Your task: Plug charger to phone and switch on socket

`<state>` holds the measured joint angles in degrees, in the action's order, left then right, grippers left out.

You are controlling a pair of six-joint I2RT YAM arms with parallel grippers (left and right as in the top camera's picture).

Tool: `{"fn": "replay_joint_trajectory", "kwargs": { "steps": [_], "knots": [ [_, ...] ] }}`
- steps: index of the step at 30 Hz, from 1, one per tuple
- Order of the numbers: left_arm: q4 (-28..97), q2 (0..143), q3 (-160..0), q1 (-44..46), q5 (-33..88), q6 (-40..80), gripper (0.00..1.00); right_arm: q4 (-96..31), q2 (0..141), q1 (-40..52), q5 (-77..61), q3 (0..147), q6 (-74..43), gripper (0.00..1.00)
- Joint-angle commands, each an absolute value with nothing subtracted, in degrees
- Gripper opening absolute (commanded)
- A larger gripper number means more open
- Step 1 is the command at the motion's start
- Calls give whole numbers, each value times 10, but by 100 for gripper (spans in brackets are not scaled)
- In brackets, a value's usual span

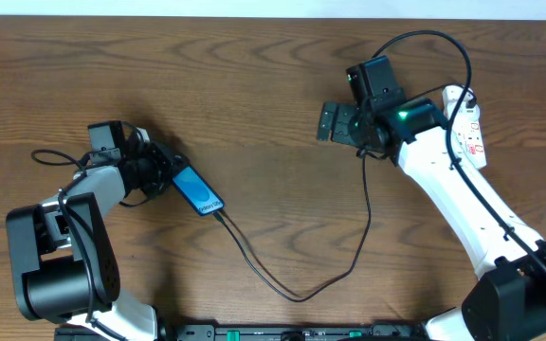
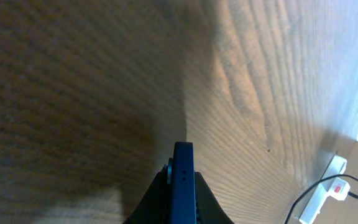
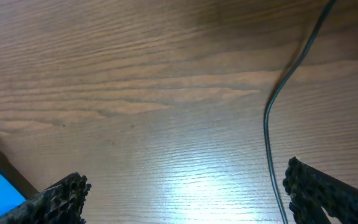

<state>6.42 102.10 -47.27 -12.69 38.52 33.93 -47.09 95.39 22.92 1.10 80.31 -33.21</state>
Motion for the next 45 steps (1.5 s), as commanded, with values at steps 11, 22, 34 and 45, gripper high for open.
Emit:
{"fn": "replay_joint_trajectory", "kwargs": {
  "steps": [11, 22, 34, 45],
  "knots": [
    [101, 1011, -471, -128, 364, 330, 9, -471, 945, 242, 19, 806, -325, 99],
    [103, 1011, -471, -128, 364, 330, 30, -469, 945, 244, 20, 806, -325, 99],
    [118, 1011, -471, -128, 364, 330, 49, -467, 945, 244, 24, 806, -328, 99],
    [160, 1011, -471, -128, 364, 330, 78, -465, 945, 244, 18, 806, -327, 99]
  ]
}}
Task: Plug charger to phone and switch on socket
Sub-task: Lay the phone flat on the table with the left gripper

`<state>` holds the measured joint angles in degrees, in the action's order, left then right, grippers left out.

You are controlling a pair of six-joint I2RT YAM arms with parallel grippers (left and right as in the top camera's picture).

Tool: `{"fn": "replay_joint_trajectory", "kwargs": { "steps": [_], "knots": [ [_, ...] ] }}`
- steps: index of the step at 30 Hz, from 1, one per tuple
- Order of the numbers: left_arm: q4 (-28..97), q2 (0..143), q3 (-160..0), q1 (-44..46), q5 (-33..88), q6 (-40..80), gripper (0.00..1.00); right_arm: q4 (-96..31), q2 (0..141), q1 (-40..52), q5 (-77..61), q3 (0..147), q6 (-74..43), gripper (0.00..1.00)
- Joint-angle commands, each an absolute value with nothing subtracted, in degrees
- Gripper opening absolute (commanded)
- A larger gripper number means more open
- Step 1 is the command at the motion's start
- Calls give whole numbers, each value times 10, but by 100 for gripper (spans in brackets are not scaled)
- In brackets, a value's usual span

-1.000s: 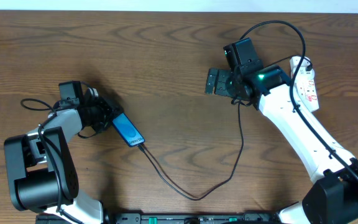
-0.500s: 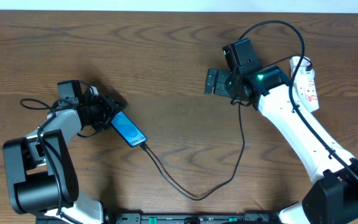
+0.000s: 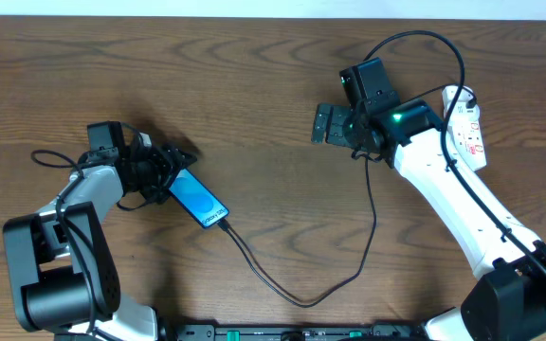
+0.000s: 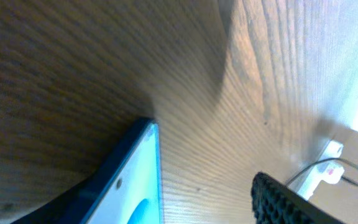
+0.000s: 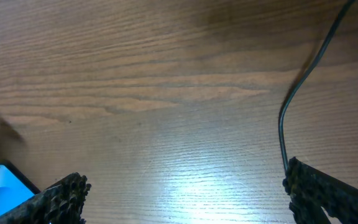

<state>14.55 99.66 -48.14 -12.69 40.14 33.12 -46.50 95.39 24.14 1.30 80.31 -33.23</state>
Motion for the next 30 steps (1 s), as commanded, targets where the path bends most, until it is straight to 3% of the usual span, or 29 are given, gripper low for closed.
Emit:
{"fn": "replay_joint_trajectory", "kwargs": {
  "steps": [1, 2, 3, 30],
  "knots": [
    [160, 1011, -471, -128, 364, 330, 79, -465, 945, 244, 18, 806, -327, 99],
    [160, 1011, -471, -128, 364, 330, 88, -465, 945, 244, 18, 806, -327, 99],
    [160, 1011, -471, -128, 364, 330, 91, -465, 945, 244, 18, 806, -327, 99],
    [203, 1010, -491, -128, 370, 335, 92, -445, 945, 244, -5, 806, -347, 99]
  ]
}}
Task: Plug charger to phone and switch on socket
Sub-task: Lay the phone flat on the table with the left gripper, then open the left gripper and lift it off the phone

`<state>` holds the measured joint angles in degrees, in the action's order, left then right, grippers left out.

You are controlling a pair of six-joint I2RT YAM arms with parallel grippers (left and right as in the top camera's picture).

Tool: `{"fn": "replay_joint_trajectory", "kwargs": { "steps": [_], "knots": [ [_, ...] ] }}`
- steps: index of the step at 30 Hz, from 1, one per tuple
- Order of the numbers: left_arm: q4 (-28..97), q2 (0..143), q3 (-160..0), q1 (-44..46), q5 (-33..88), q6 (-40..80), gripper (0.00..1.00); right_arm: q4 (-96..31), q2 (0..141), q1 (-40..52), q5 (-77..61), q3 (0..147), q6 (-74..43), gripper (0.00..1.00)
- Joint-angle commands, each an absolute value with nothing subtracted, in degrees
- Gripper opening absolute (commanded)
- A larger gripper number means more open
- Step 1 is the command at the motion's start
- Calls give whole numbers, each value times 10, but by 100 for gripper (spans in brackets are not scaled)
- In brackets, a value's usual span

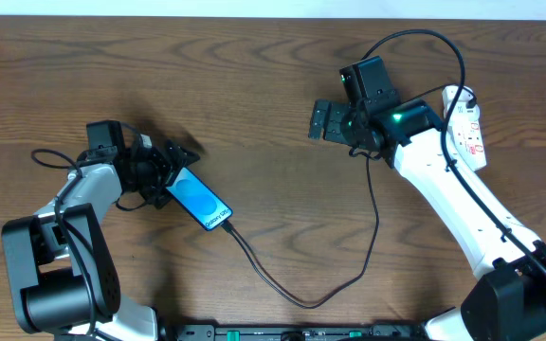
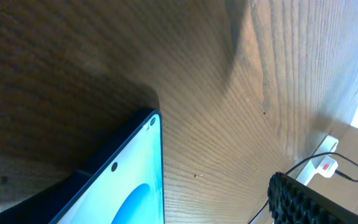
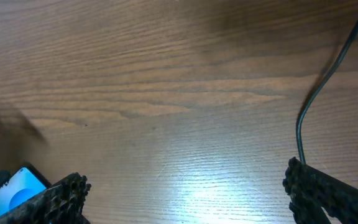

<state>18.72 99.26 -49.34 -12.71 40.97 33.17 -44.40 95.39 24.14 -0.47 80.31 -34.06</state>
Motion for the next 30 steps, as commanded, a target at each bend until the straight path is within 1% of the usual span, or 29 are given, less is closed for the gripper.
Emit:
{"fn": "replay_joint_trajectory", "kwargs": {
  "steps": [1, 9, 19, 26, 27, 30],
  "knots": [
    [205, 1010, -497, -128, 369, 335, 92, -444, 945, 244, -5, 806, -347, 99],
    [214, 1010, -533, -128, 362, 330, 92, -442, 945, 244, -4, 806, -346, 99],
    [277, 1010, -559, -128, 307, 309, 92, -442, 945, 244, -3, 806, -341, 99],
    [295, 1002, -568, -128, 303, 286, 92, -439, 945, 244, -1, 806, -338, 99],
    [302, 999, -573, -128, 301, 274, 92, -437, 945, 244, -1, 806, -338, 99],
    [373, 988, -610, -127, 253, 252, 92, -436, 945, 244, -1, 806, -338, 99]
  ]
}}
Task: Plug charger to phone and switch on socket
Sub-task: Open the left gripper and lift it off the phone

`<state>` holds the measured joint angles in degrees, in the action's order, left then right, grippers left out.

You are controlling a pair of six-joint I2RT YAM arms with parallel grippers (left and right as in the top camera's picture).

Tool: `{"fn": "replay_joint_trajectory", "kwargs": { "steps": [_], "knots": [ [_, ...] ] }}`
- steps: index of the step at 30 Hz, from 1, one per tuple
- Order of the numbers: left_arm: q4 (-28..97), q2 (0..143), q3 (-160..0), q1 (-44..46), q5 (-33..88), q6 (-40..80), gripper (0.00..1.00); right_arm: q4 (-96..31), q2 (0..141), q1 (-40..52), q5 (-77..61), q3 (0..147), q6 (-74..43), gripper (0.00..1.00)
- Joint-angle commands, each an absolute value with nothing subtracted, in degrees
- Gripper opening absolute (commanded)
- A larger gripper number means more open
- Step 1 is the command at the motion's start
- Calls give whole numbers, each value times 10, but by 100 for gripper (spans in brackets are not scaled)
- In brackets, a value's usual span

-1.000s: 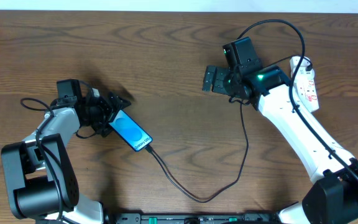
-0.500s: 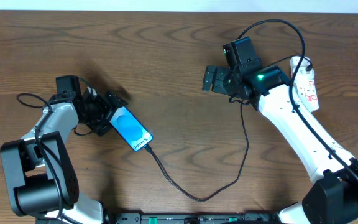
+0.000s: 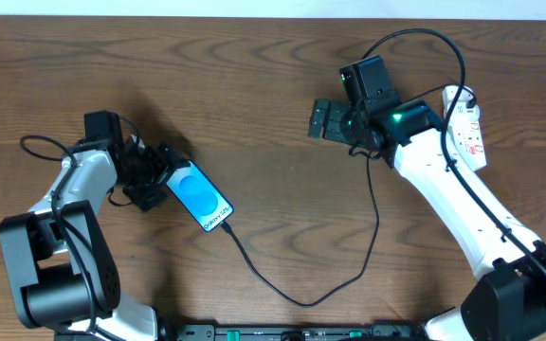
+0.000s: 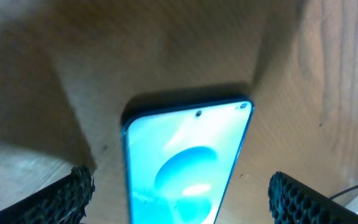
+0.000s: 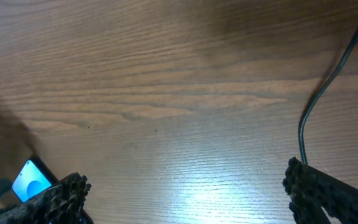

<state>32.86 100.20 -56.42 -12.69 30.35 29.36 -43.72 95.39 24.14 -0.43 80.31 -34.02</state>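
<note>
The phone (image 3: 202, 196) lies flat on the table with its screen up and lit blue. The dark charger cable (image 3: 301, 301) is plugged into its lower end. My left gripper (image 3: 157, 176) is open at the phone's upper end. In the left wrist view the phone (image 4: 185, 155) shows between my spread left gripper (image 4: 185, 202), whose fingers stand clear of its sides. My right gripper (image 3: 325, 121) hangs open over bare table, with nothing between the fingers of the right gripper (image 5: 188, 202). The white socket strip (image 3: 464, 118) lies at the right edge.
The cable loops along the table's front, then runs up under my right arm to the socket strip. It passes by my right gripper's right finger as a dark cable (image 5: 319, 106). The phone (image 5: 31, 180) shows small at that view's lower left.
My left gripper has drawn back a little to the left and turned, so the phone now shows square between its open fingers. The phone and my right gripper have hardly moved.
At first my left gripper was shut on the phone, held on its edge with the cable plugged in. Then the phone lay flat, screen up, with the gripper open beside it. It has stayed flat since. My right gripper stayed open above the table throughout.
</note>
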Motion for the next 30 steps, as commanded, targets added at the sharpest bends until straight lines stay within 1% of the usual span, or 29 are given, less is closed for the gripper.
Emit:
{"fn": "replay_joint_trajectory", "kwargs": {
  "steps": [1, 5, 8, 10, 12, 15, 17, 20, 30],
  "knots": [
    [406, 984, -628, -126, 226, 245, 92, -436, 945, 244, -1, 806, -338, 99],
    [511, 953, -696, -104, 113, 235, 92, -435, 948, 244, 15, 805, -338, 99],
    [548, 916, -728, -69, 60, 228, 92, -435, 957, 244, 25, 805, -338, 99],
    [552, 885, -737, -36, 46, 208, 92, -435, 964, 245, 25, 805, -338, 99],
    [548, 852, -742, 6, 41, 152, 92, -436, 970, 245, 24, 805, -338, 99],
    [536, 799, -744, 74, -11, 124, 92, -437, 972, 245, 25, 805, -338, 99],
    [527, 773, -744, 102, -41, 112, 92, -437, 973, 245, 25, 805, -338, 99],
    [522, 752, -744, 118, -69, 112, 92, -437, 972, 245, 25, 805, -338, 99],
    [522, 748, -743, 119, -69, 112, 92, -442, 972, 245, 7, 805, -338, 99]
  ]
}}
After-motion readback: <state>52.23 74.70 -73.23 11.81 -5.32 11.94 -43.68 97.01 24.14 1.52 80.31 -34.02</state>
